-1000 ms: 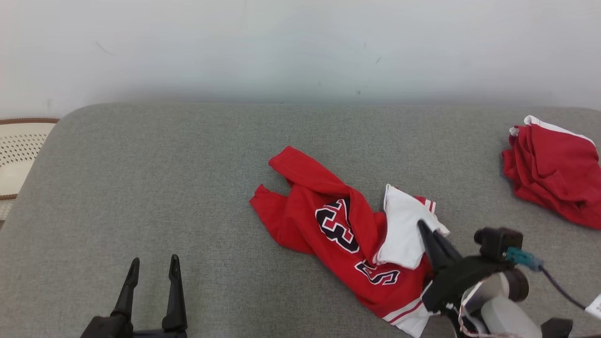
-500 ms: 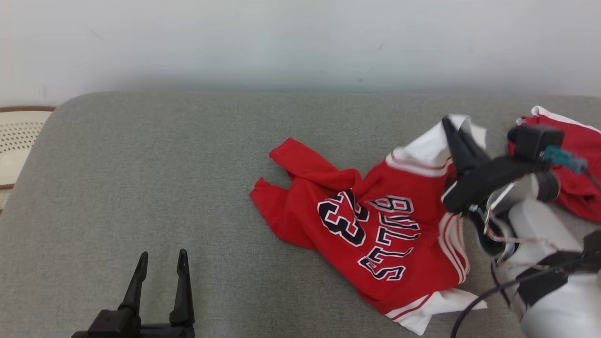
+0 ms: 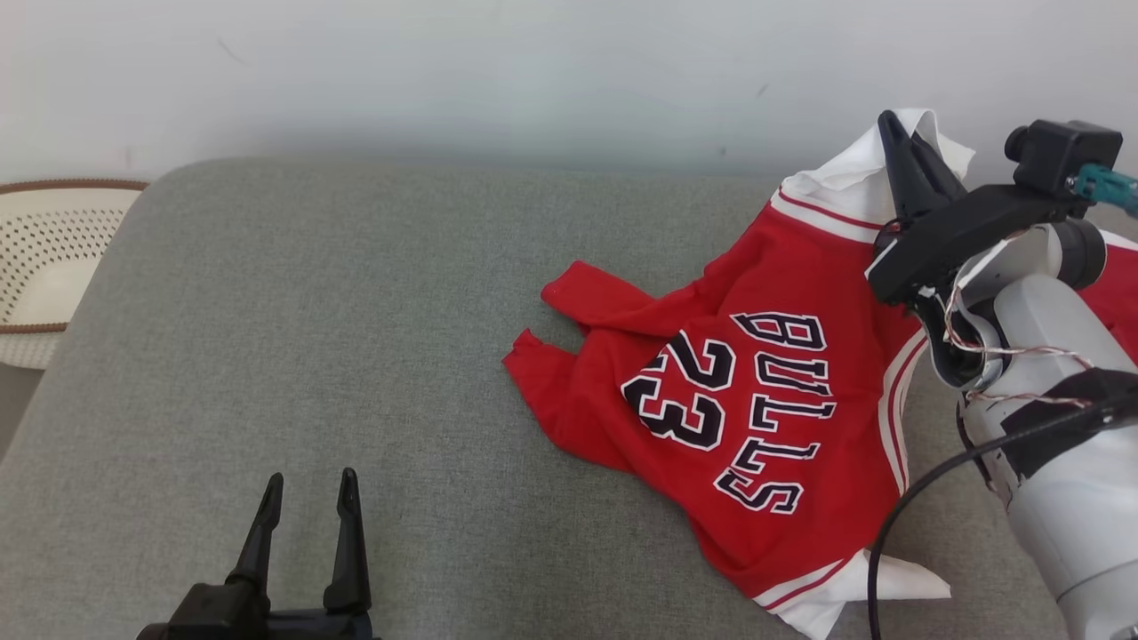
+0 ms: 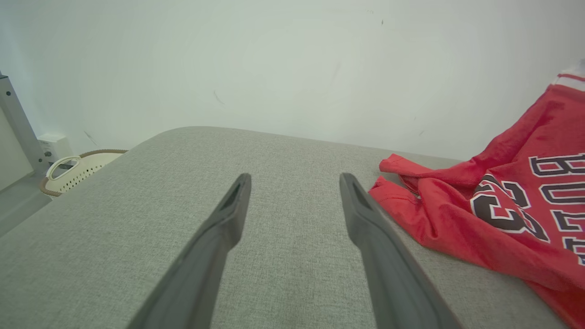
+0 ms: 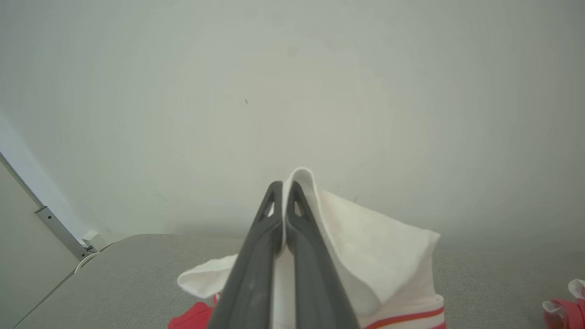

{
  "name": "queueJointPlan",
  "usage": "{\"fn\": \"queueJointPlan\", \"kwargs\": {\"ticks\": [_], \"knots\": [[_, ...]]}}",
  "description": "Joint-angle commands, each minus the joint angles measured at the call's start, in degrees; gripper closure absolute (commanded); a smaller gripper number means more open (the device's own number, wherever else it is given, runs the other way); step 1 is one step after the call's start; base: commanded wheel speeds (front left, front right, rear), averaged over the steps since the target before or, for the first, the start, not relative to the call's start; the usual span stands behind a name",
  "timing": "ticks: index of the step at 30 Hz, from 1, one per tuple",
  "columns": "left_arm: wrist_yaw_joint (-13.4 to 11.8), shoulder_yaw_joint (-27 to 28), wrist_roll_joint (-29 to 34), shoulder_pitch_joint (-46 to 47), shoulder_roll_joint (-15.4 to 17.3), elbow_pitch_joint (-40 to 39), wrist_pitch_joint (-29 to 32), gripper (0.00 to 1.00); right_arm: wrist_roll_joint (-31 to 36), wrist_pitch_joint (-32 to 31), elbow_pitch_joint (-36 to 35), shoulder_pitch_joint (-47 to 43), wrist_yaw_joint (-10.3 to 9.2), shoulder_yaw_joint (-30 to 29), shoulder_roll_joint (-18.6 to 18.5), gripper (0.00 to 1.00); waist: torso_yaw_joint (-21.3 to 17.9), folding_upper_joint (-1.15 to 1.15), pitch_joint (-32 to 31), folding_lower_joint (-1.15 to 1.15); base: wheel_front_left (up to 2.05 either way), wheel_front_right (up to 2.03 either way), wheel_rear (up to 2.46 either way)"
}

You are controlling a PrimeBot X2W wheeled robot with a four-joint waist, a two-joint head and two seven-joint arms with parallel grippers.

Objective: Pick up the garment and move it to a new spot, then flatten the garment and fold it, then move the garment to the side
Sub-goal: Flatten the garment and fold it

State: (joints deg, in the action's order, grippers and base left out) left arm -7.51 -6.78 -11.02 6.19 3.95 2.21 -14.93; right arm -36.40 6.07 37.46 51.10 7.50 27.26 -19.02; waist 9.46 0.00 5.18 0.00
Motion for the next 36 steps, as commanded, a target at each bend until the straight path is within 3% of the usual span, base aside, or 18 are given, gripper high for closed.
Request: {"fn": "queueJointPlan", "kwargs": {"ticks": [1, 17, 18, 19, 28, 36], "knots": [[0.3, 0.1, 0.4, -0.1, -0.1, -0.2, -0.2, 0.0, -0.6, -0.1, 1.4, 1.6, -0.02, 0.6, -0.3, 1.0, 0.5, 0.0, 0.8, 0.0, 0.0, 0.0, 0.0], [1.5, -2.1, 0.5, 3.5, -0.9, 0.9, -0.2, 0.0, 3.3, 6.6, 19.5, 15.5, -0.02, 5.7, 0.3, 1.0, 5.1, 0.0, 5.0, 0.0, 0.0, 0.0, 0.0], [1.6, -2.2, 0.4, 3.7, -1.0, 1.0, -0.2, 0.0, 3.4, 6.7, 20.7, 15.9, -0.02, 6.1, 0.4, 0.57, 5.3, 0.0, 5.1, 0.0, 0.0, 0.0, 0.0], [1.6, -2.3, 0.3, 3.8, -1.0, 1.2, -0.2, 0.0, 3.1, 6.1, 22.0, 16.1, -0.02, 6.4, 0.8, 0.0, 5.5, 0.0, 5.2, 0.0, 0.0, 0.0, 0.0], [0.9, -2.5, 0.3, 3.8, -1.0, 1.7, -0.2, 0.0, -1.2, 2.9, 25.3, 15.1, -0.02, 10.1, 2.4, 0.0, 4.5, 0.0, 4.8, 0.0, 0.0, 0.0, 0.0], [1.1, -2.1, 0.8, 3.4, -1.0, 1.9, -0.2, 0.0, -4.2, 5.4, 23.4, 13.2, -0.02, 13.2, 1.9, 0.0, 2.0, 0.0, 3.2, 0.0, 0.0, 0.0, 0.0]]}}
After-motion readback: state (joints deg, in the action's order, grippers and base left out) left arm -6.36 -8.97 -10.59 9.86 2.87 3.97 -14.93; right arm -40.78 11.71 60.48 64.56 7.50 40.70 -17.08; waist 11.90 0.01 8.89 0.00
